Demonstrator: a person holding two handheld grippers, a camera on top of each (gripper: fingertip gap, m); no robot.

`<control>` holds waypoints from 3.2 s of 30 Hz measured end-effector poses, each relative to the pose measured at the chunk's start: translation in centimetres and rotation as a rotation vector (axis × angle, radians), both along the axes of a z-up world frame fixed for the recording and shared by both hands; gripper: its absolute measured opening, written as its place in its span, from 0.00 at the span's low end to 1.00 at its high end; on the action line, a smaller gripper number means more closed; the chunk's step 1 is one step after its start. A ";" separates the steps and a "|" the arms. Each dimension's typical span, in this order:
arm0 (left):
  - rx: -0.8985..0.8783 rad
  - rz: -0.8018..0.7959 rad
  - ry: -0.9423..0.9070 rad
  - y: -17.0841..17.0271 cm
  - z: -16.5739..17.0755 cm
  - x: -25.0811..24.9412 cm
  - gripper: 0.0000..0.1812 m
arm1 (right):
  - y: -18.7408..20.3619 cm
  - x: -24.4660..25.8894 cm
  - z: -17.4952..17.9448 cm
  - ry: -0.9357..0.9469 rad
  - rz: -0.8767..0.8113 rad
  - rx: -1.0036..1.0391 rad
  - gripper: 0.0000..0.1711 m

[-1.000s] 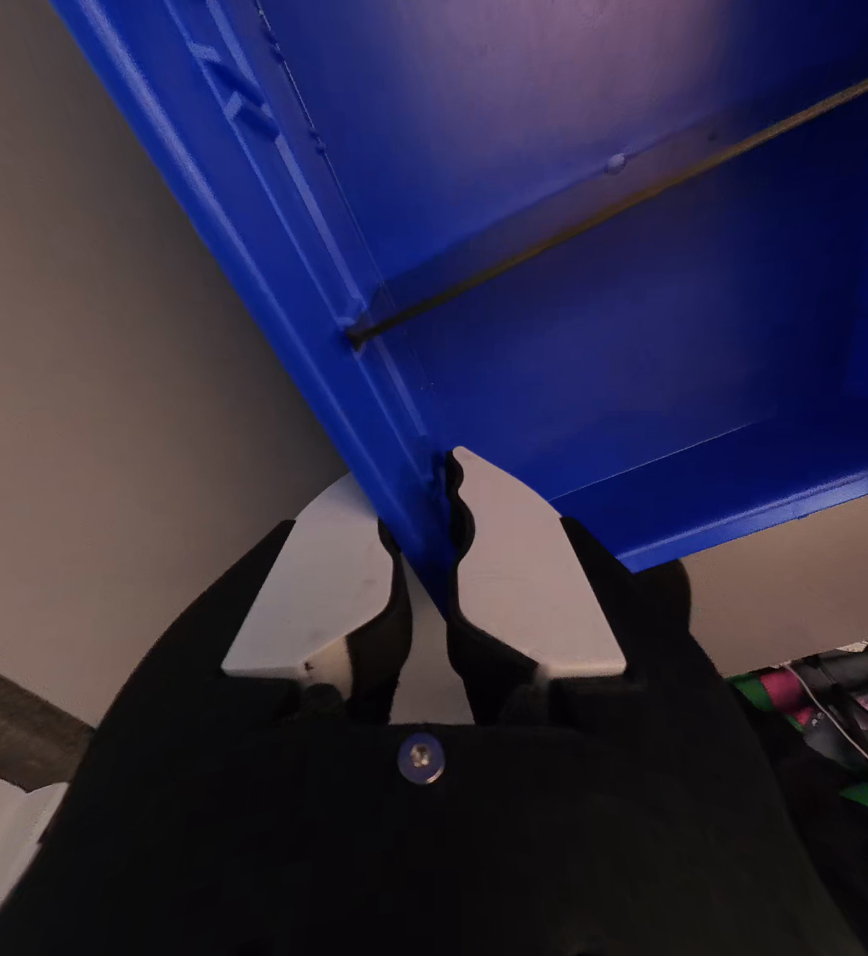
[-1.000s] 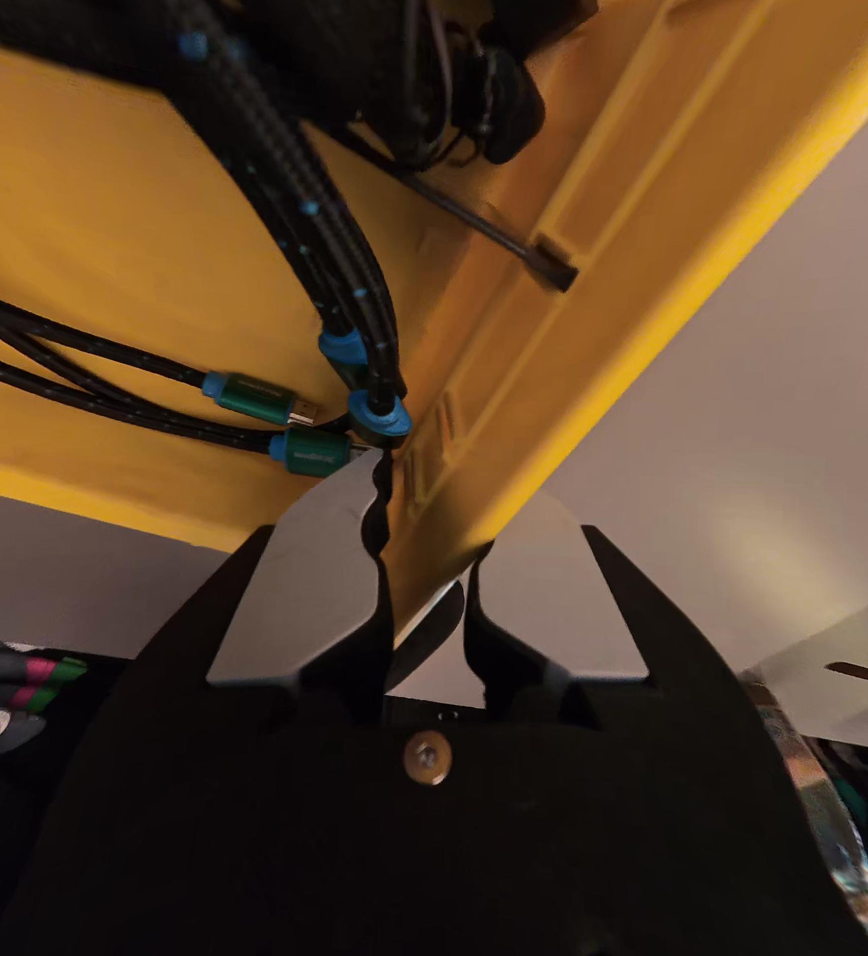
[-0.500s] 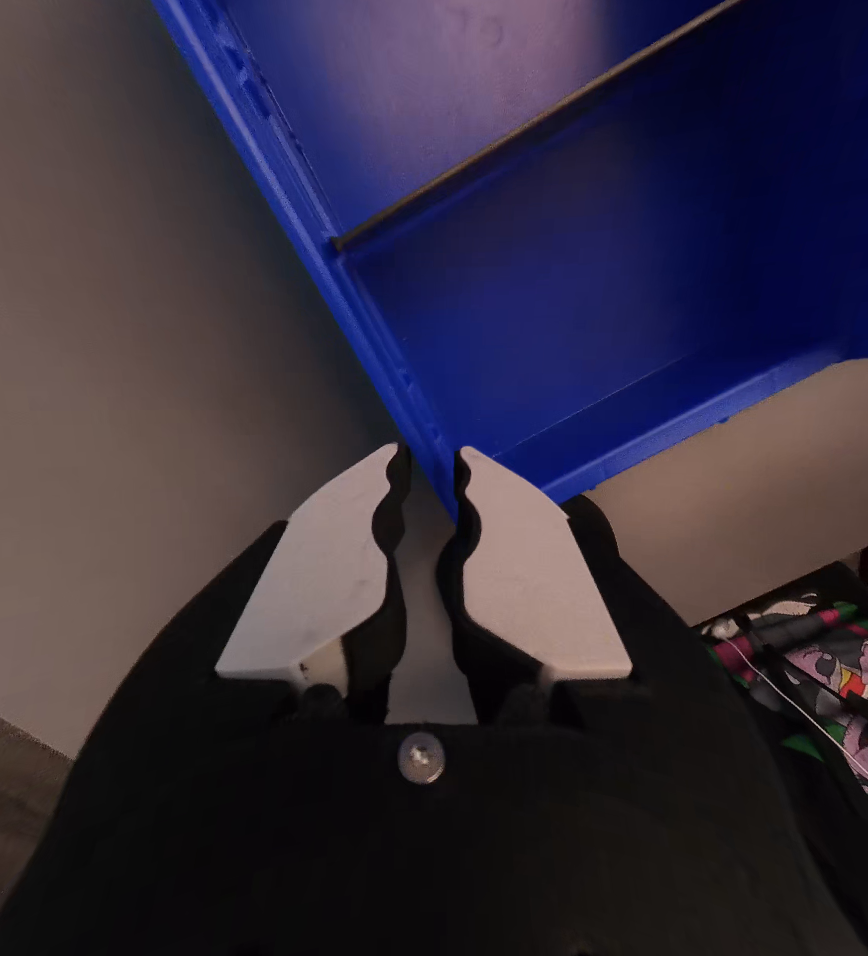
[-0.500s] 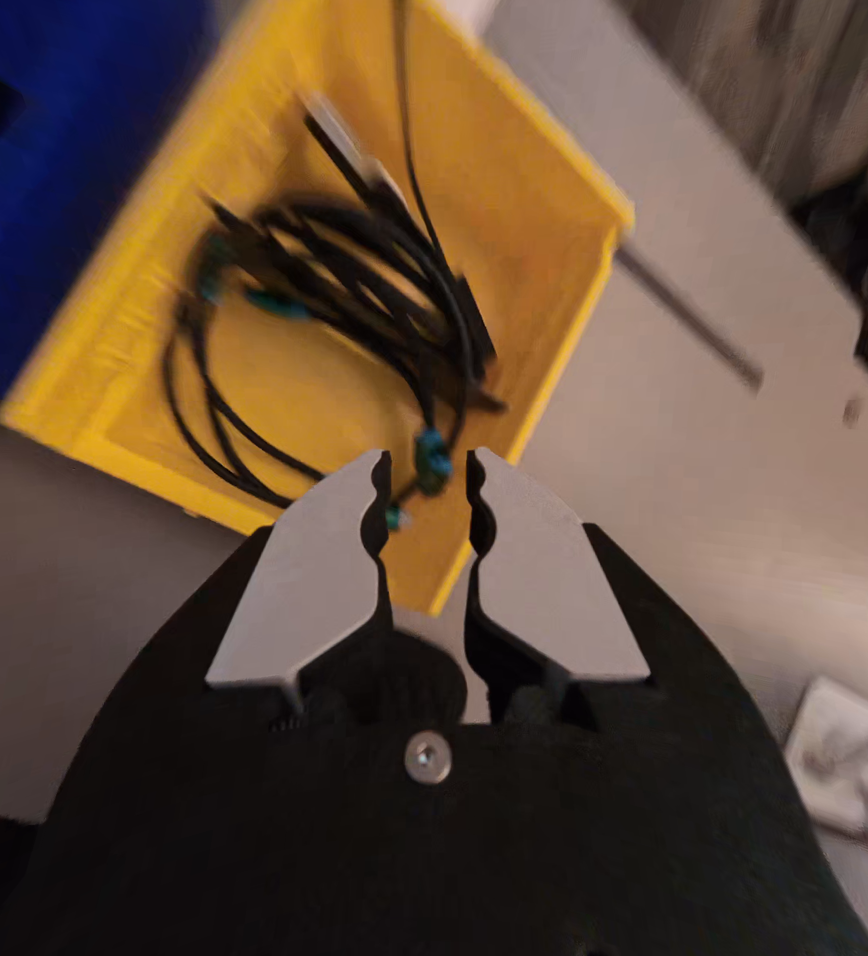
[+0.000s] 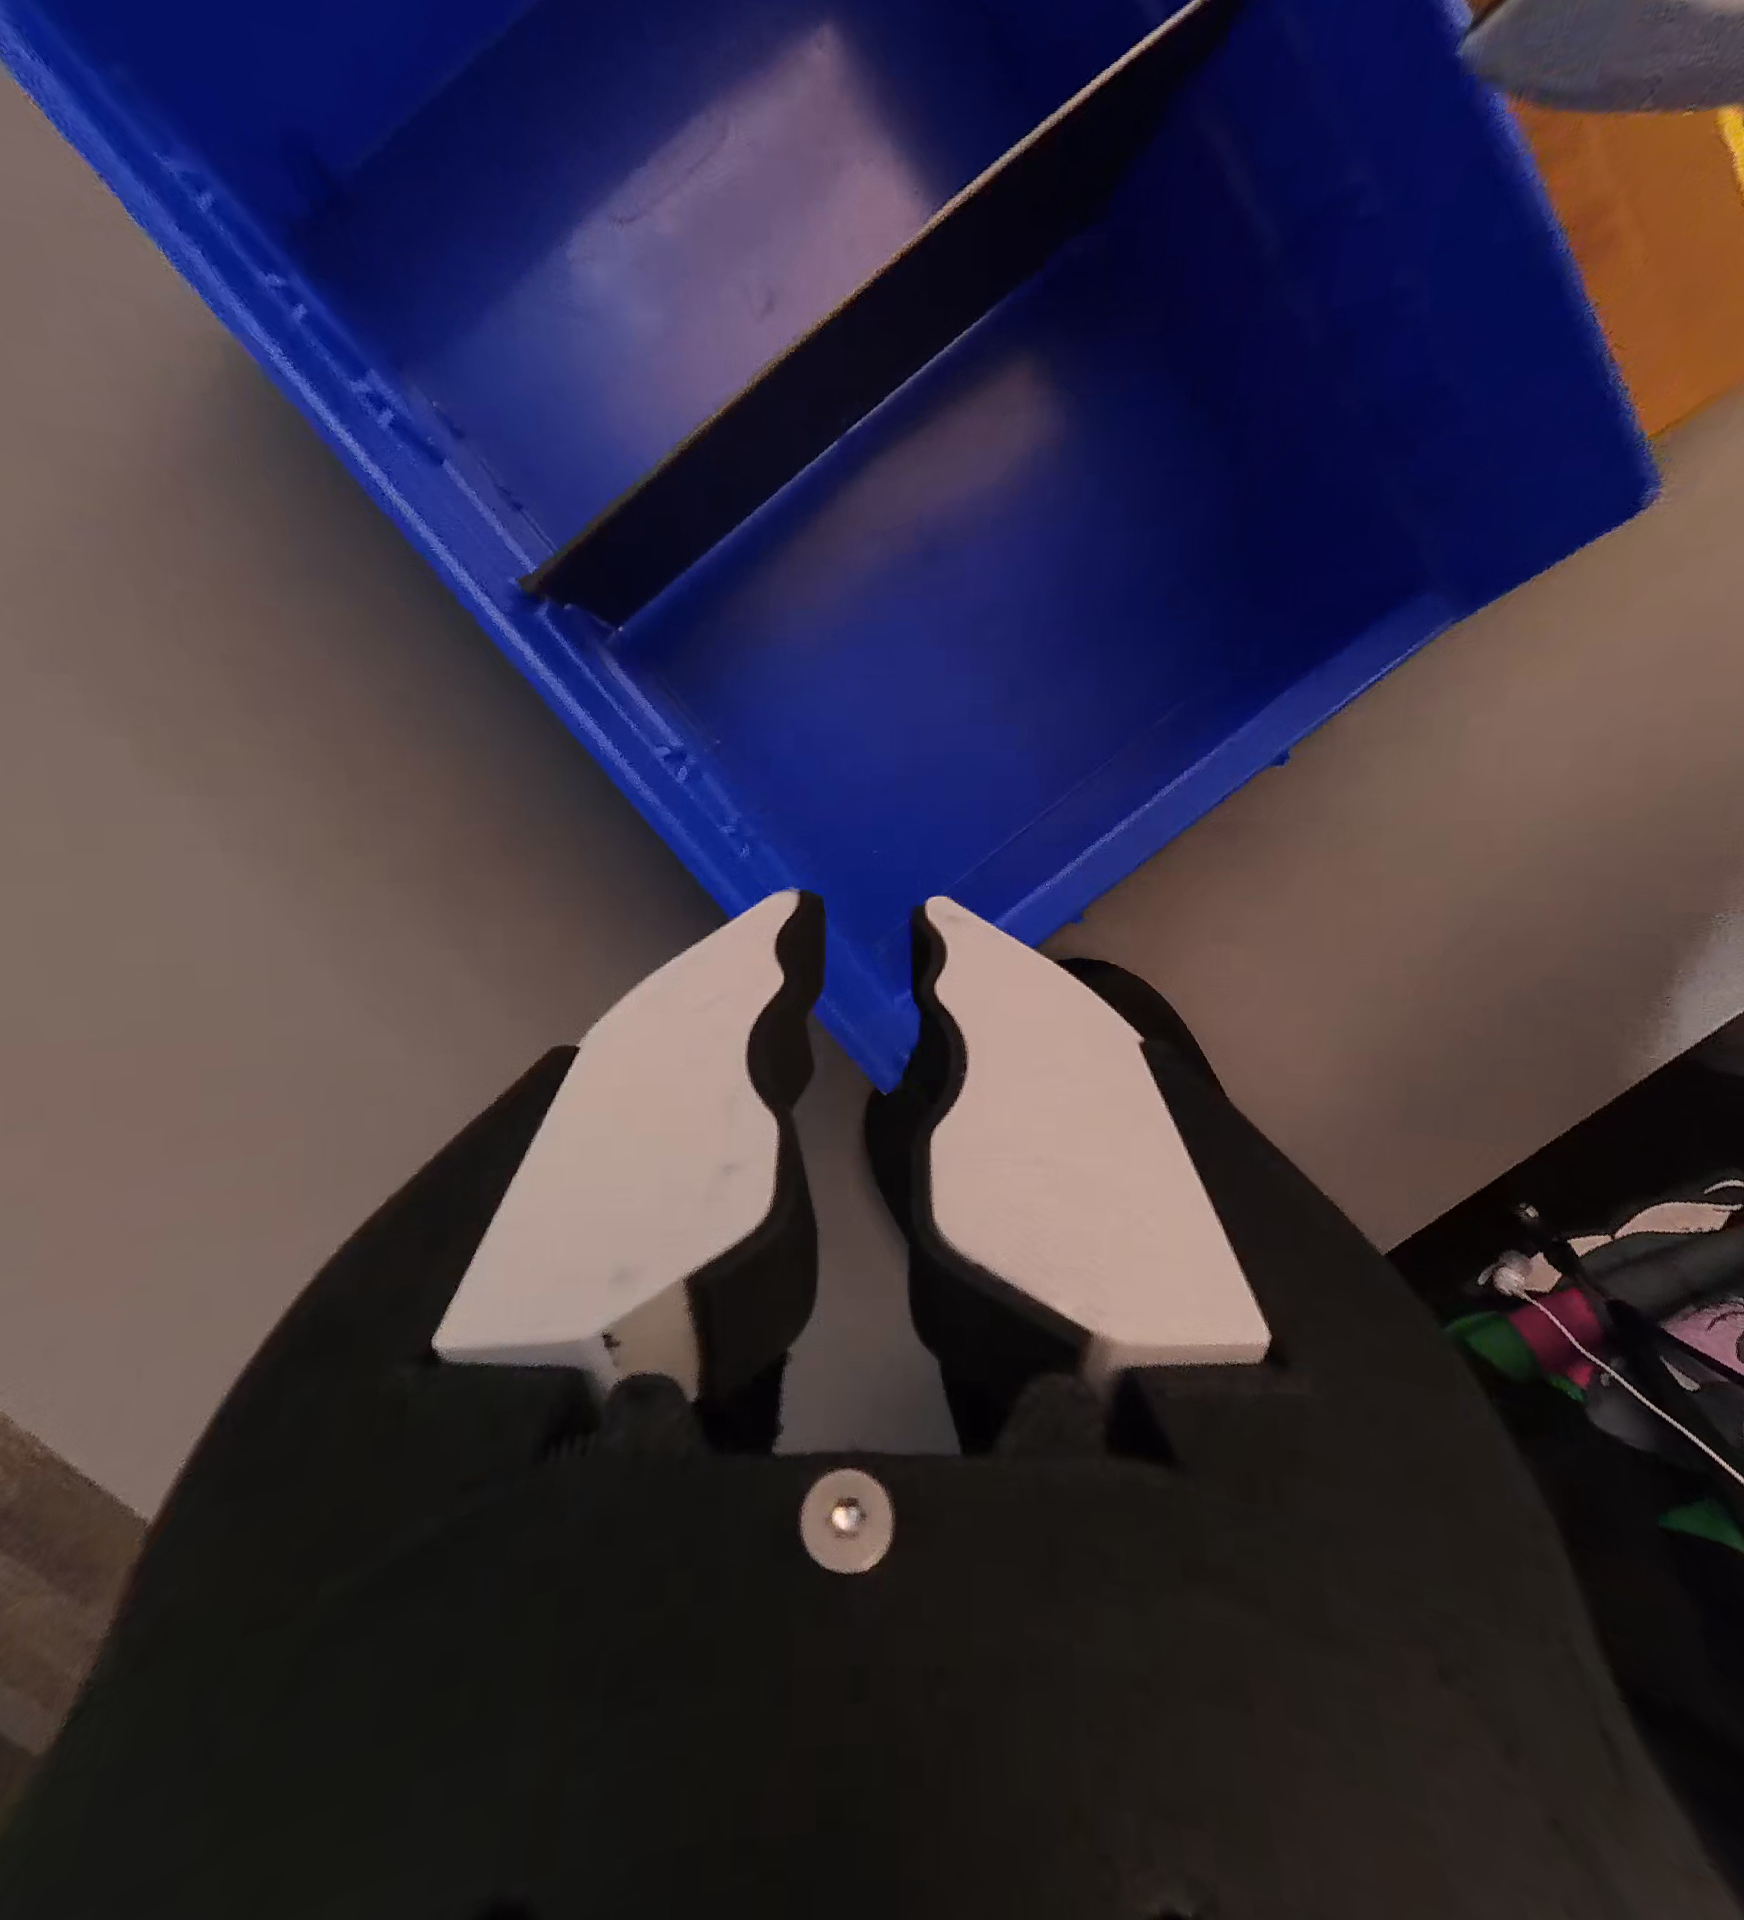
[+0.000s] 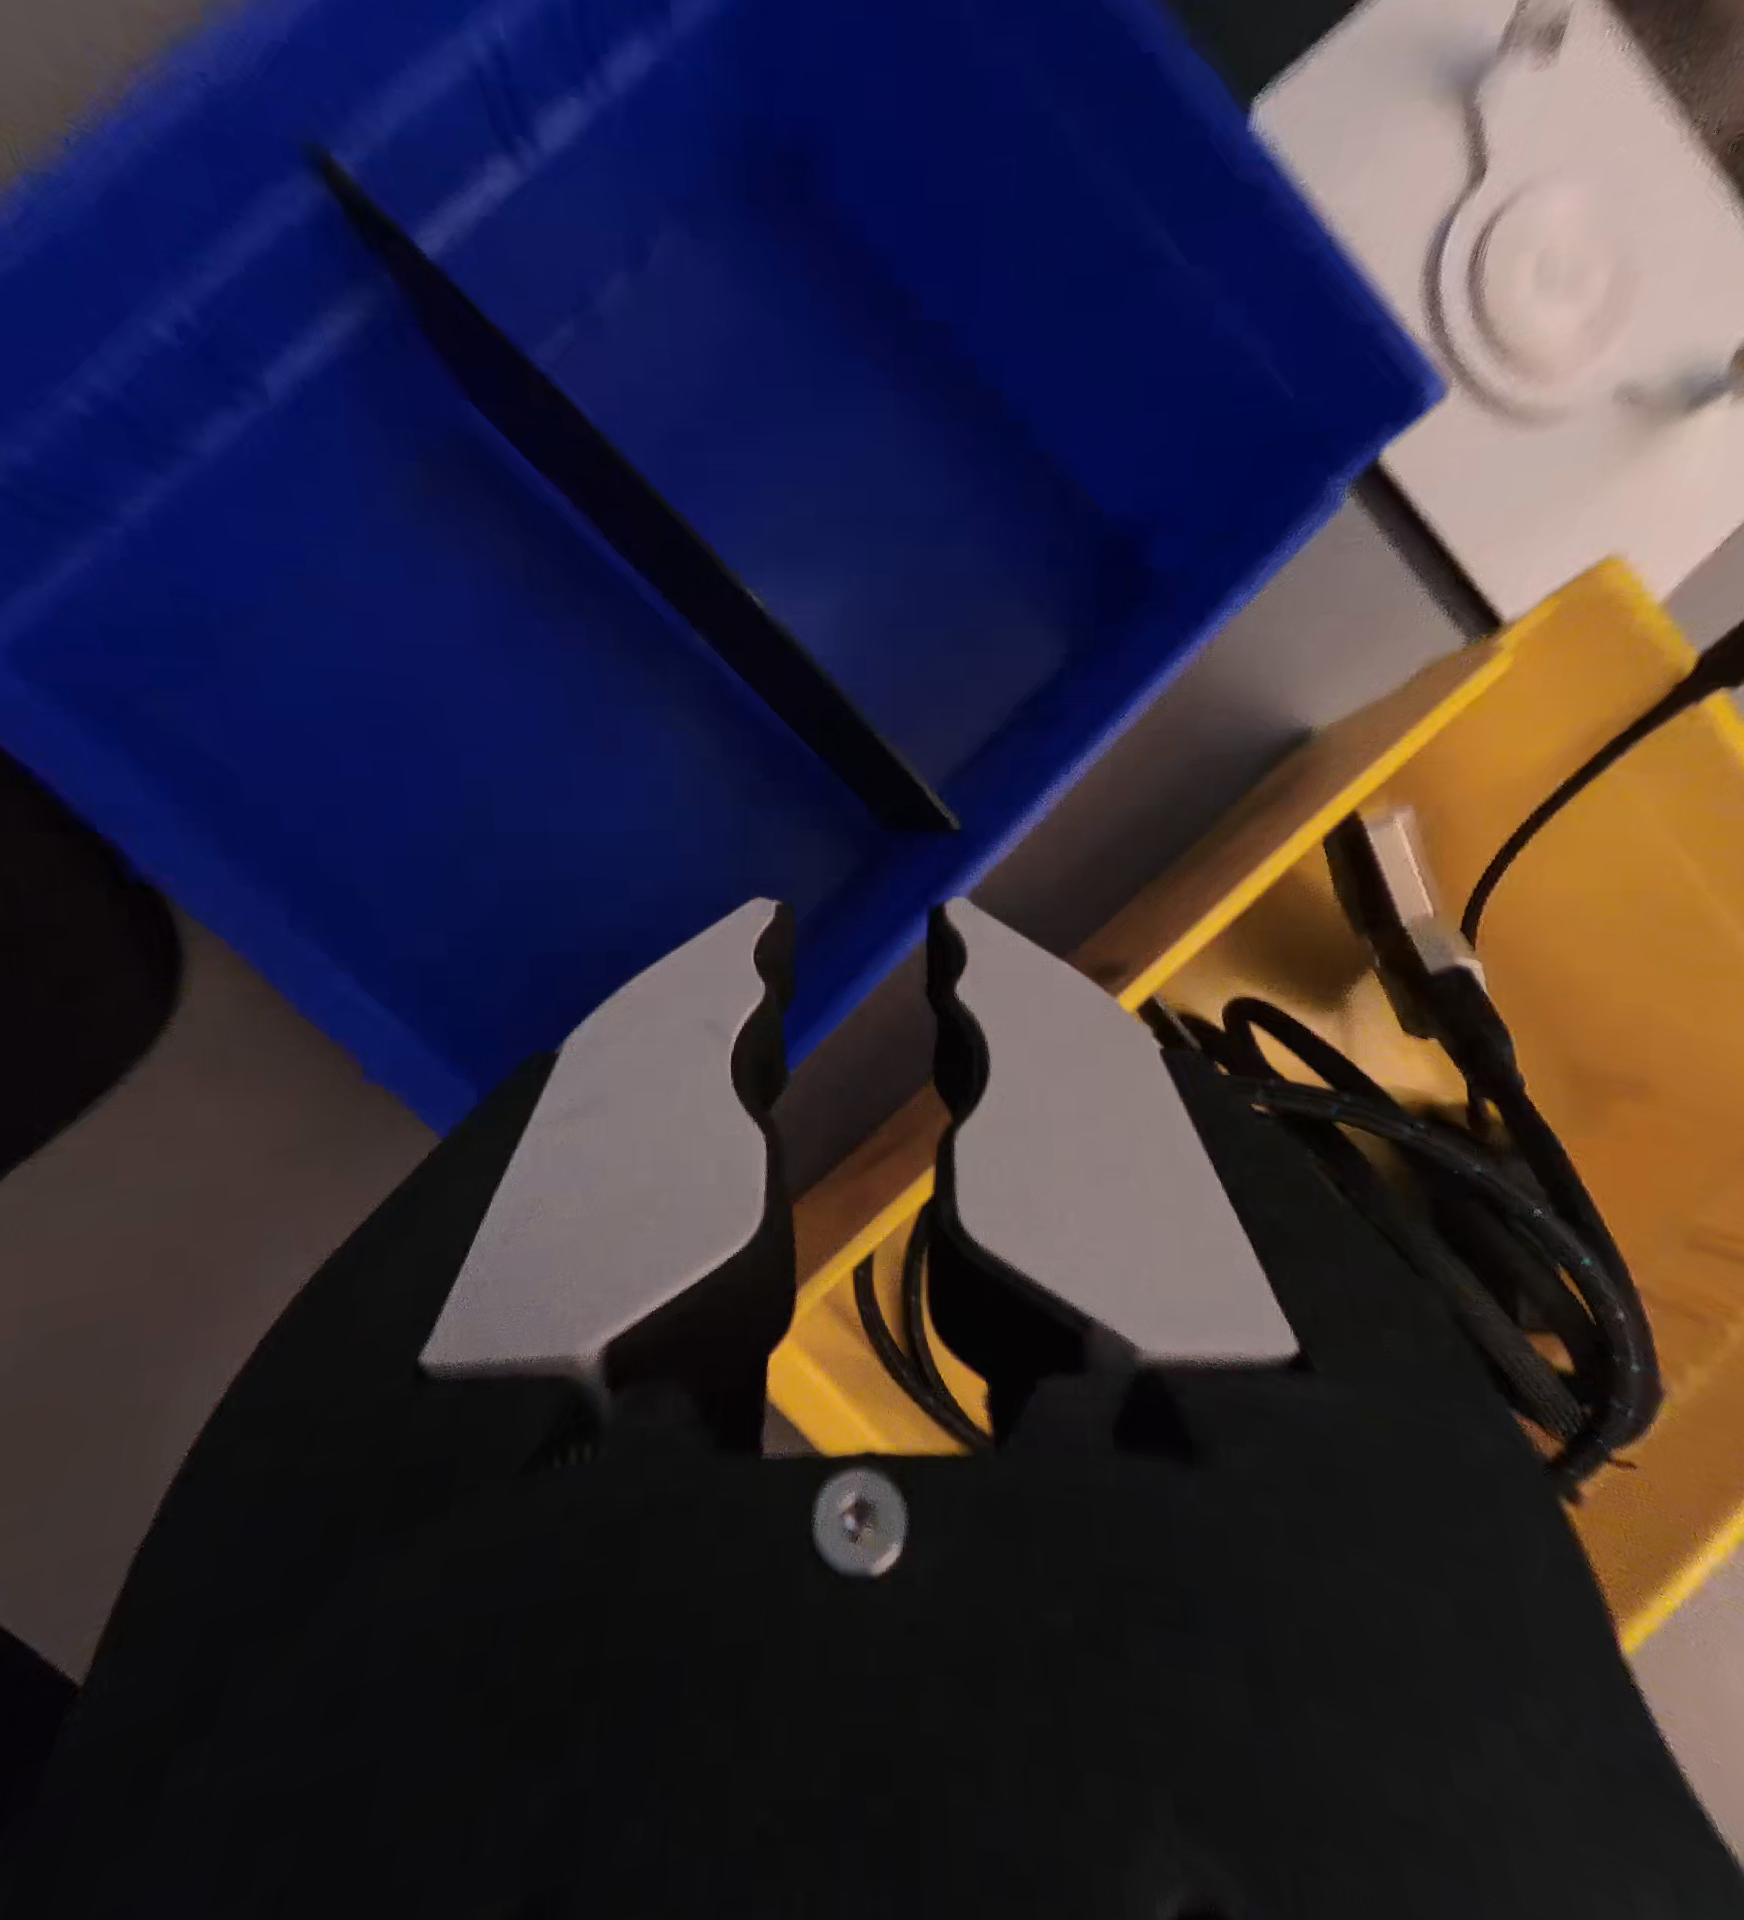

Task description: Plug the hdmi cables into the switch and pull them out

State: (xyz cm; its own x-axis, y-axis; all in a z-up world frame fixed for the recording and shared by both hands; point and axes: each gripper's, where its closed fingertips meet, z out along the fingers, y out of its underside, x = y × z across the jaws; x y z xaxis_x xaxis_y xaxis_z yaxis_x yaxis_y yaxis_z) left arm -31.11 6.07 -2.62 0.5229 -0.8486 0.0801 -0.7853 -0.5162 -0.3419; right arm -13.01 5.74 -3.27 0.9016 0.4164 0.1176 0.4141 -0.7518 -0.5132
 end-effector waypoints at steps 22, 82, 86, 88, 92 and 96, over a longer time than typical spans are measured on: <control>0.057 -0.126 -0.060 -1.0 1.6 1.6 0.07 | -0.4 -1.4 -9.1 0.184 -0.361 -0.621 0.10; -0.162 -0.268 -0.292 -2.7 -5.7 24.1 0.15 | -31.3 44.2 -7.1 0.472 -1.096 -0.523 0.05; -0.125 -0.254 -0.199 0.4 -5.5 20.1 0.09 | -28.6 42.2 -8.1 0.434 -1.012 -0.537 0.05; -0.132 -0.203 -0.172 2.7 -5.4 16.9 0.06 | -26.7 40.8 -8.5 0.444 -0.973 -0.525 0.05; -0.132 0.001 -0.178 8.0 -5.2 9.4 0.03 | -22.6 37.7 -9.2 0.424 -0.885 -0.514 0.05; -0.113 0.222 -0.222 11.9 -5.0 1.3 0.04 | -19.2 34.7 -9.5 0.413 -0.813 -0.508 0.05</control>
State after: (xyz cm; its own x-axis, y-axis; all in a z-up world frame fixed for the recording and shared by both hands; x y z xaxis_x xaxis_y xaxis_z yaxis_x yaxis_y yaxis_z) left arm -29.81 17.94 -7.63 0.6532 -0.6951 0.3002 -0.5621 -0.7108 -0.4229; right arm 21.65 -13.50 -12.79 0.8625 -0.4199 -0.2826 -0.4491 -0.8924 -0.0448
